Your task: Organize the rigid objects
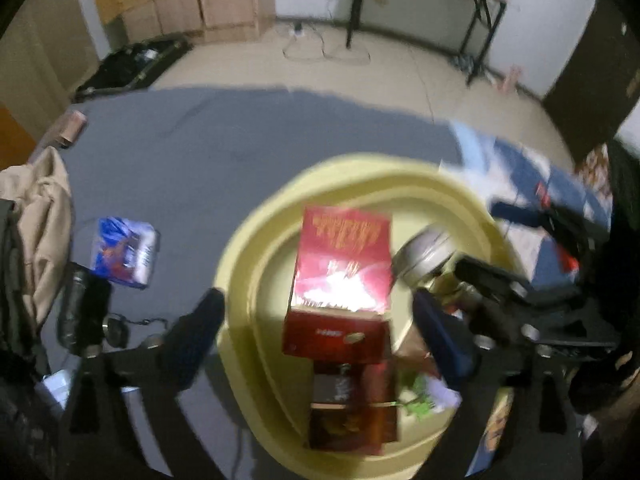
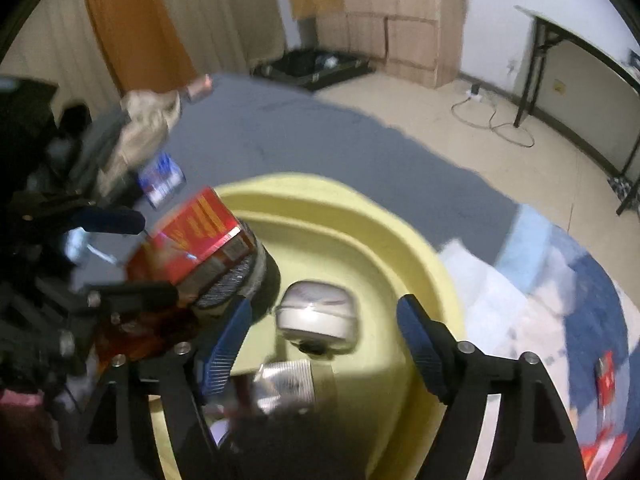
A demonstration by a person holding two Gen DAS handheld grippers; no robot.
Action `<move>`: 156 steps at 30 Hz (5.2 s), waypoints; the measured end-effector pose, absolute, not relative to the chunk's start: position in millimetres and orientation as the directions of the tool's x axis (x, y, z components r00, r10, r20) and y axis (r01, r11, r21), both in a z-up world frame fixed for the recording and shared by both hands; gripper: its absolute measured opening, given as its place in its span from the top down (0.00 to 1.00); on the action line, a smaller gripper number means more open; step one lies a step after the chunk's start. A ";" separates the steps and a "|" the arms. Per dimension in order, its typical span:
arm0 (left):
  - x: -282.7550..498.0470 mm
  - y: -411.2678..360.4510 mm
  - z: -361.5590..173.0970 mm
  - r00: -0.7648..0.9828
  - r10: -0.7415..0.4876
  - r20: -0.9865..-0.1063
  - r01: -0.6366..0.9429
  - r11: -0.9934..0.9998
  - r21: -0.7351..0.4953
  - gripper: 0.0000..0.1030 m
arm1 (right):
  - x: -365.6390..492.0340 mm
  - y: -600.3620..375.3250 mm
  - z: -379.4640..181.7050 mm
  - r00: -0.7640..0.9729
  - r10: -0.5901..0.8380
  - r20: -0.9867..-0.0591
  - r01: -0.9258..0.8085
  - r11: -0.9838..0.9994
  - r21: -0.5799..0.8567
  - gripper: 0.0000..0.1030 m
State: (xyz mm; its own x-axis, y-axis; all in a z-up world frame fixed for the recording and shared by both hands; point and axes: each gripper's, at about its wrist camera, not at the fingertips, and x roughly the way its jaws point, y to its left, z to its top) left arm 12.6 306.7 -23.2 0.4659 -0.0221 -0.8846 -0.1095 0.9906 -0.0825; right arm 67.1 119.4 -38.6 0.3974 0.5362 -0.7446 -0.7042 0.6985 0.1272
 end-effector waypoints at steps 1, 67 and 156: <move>12.3 303.5 -13.8 0.483 -0.019 -0.876 -0.111 0.990 -0.083 0.00 | 60.8 94.1 -29.2 0.431 0.547 -0.718 -0.675 0.723 0.146 0.15; 64.1 107.6 22.8 0.510 -0.182 -0.841 0.240 0.969 -0.064 0.19 | 22.5 -131.5 -31.9 0.742 0.330 -0.584 -0.384 0.923 0.035 0.13; -146.8 230.0 -135.7 0.590 0.137 -0.796 -0.283 0.958 -0.045 0.00 | -73.8 56.3 -133.0 0.472 0.446 -0.761 -0.732 0.679 -0.056 0.00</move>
